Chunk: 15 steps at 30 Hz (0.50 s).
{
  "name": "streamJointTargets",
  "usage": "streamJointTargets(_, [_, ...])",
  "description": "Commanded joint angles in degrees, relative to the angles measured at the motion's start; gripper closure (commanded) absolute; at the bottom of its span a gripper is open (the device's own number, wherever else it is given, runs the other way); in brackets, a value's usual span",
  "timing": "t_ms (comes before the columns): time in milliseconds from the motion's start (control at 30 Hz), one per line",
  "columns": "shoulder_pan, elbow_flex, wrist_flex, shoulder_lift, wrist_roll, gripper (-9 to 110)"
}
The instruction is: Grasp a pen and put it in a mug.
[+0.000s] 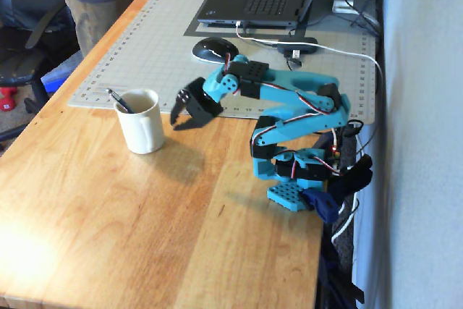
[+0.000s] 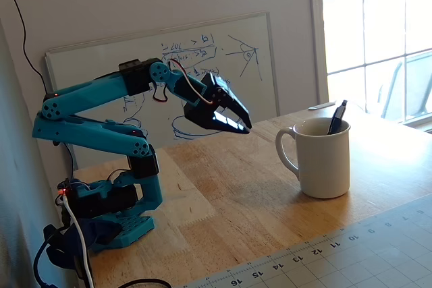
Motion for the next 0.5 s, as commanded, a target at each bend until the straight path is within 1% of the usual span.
streamJointTargets(0, [2.3,6.2,4.7,11.1,-6.6,100])
streamJointTargets(267, [2.6,22.8,5.9,26.4,-7.5,100])
streamJointTargets(367, [2.6,24.3,6.7,28.4,-7.6,100])
streamJointTargets(467, [2.6,24.1,10.4,29.4,-7.6,100])
